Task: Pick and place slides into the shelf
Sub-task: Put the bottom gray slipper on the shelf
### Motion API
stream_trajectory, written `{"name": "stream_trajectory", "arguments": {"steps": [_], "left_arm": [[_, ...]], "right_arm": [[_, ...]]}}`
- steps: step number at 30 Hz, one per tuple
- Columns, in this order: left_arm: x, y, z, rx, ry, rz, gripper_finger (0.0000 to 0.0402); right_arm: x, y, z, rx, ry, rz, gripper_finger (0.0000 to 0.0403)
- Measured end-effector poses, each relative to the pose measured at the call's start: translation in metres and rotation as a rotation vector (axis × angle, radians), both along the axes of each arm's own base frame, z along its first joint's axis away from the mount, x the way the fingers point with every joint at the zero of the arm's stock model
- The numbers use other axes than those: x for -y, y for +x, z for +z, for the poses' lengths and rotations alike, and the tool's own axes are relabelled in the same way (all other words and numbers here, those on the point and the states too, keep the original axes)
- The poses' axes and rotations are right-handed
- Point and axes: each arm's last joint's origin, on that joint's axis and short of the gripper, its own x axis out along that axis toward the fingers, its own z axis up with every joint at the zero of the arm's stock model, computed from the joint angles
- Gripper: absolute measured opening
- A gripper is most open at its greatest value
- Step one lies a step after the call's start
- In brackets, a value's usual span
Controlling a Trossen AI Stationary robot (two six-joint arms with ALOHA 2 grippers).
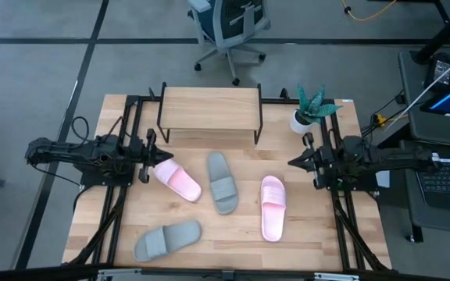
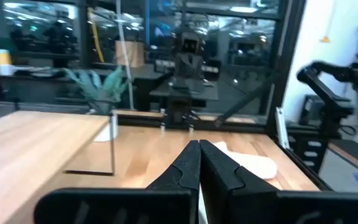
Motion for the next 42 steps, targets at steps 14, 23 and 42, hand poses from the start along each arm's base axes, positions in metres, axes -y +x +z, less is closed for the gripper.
{"name": "stream_trajectory", "arguments": {"steps": [14, 23, 42], "left_arm": [[0.021, 0.01, 0.002, 0.0, 0.046, -0.089, 0.0], [0.034, 0.016, 0.019, -0.062, 0.073, -0.091, 0.0], [0.078, 0.028, -0.006, -0.23, 0.09, -0.126, 0.0]], "right_arm": [[-0.011, 0.028, 0.012, -0.006, -0.046, 0.078, 0.0011], [-0.027, 0.056, 0.034, -0.159, -0.115, 0.119, 0.0005], [-0.078, 0.135, 0.013, -0.441, -0.188, -0.021, 0.0047]]}}
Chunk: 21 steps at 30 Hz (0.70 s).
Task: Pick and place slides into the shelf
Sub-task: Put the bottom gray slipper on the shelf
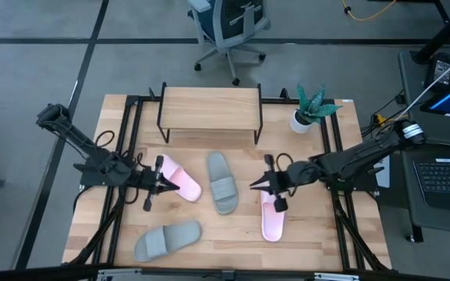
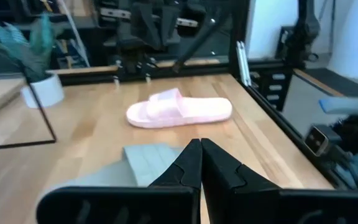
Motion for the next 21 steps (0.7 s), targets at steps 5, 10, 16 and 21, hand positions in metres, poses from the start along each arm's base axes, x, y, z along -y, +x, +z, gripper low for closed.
{"name": "stream_trajectory", "arguments": {"steps": [5, 10, 16, 21], "left_arm": [[0.006, 0.0, -0.004, -0.026, 0.019, -0.028, 0.0], [0.006, 0.0, -0.004, -0.025, 0.018, -0.03, 0.0], [0.006, -0.001, -0.008, -0.063, 0.045, -0.035, 0.0], [0.005, -0.002, -0.013, -0.101, 0.074, -0.033, 0.0]], "right_arm": [[-0.012, 0.018, -0.001, -0.091, -0.033, -0.018, 0.0066], [-0.02, 0.036, -0.006, -0.149, -0.073, -0.037, 0.0071], [-0.026, 0.054, -0.027, -0.201, -0.146, -0.101, 0.0071], [-0.028, 0.068, -0.05, -0.243, -0.248, -0.185, 0.0072]]}}
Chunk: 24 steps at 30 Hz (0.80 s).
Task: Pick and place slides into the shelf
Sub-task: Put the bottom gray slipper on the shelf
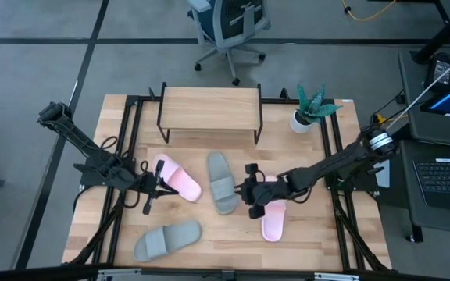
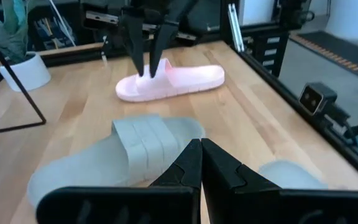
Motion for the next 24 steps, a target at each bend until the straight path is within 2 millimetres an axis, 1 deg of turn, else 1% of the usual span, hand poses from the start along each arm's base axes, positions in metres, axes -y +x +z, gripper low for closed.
{"name": "stream_trajectory", "arguments": {"steps": [2, 4, 8, 10, 13, 18, 21, 24], "left_arm": [[0.0, 0.0, -0.002, -0.014, 0.01, 0.0, 0.0], [-0.001, -0.001, -0.003, -0.027, 0.019, 0.001, 0.0], [-0.001, -0.002, -0.006, -0.052, 0.037, -0.001, 0.0], [-0.001, -0.002, -0.007, -0.064, 0.042, -0.002, 0.0], [-0.001, -0.002, -0.007, -0.071, 0.042, -0.008, 0.0], [-0.001, -0.003, -0.009, -0.085, 0.048, -0.018, 0.0], [-0.001, -0.003, -0.009, -0.087, 0.051, -0.021, 0.0], [-0.002, -0.003, -0.009, -0.089, 0.052, -0.024, 0.0]], "right_arm": [[-0.003, 0.008, -0.006, -0.007, -0.008, -0.004, 0.0072], [-0.005, 0.014, -0.007, -0.01, -0.008, -0.005, 0.0072], [-0.016, 0.029, -0.003, -0.003, -0.005, 0.005, 0.0072], [-0.023, 0.036, 0.003, 0.005, 0.013, 0.005, 0.0078], [-0.034, 0.041, 0.013, -0.022, 0.024, 0.004, 0.0099], [-0.051, 0.045, 0.028, -0.079, 0.036, -0.027, 0.0153], [-0.056, 0.044, 0.03, -0.126, 0.049, -0.052, 0.0183], [-0.059, 0.041, 0.027, -0.156, 0.063, -0.078, 0.0203]]}}
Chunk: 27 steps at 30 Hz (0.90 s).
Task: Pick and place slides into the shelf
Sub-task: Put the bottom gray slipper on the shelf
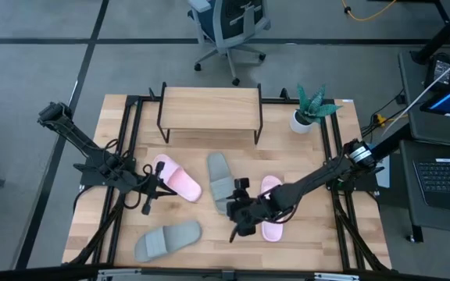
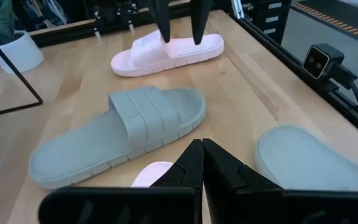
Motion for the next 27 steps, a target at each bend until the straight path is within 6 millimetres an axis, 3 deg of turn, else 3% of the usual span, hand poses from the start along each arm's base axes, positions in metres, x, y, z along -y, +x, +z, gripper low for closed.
{"name": "stream_trajectory", "arguments": {"steps": [19, 27], "left_arm": [[0.003, 0.002, 0.007, 0.051, -0.066, -0.033, 0.0], [0.0, -0.003, 0.018, 0.117, -0.127, -0.062, 0.0]], "right_arm": [[0.0, 0.007, 0.008, 0.09, 0.093, -0.061, 0.0211], [0.007, 0.019, 0.036, 0.145, 0.036, 0.0, 0.0156]]}}
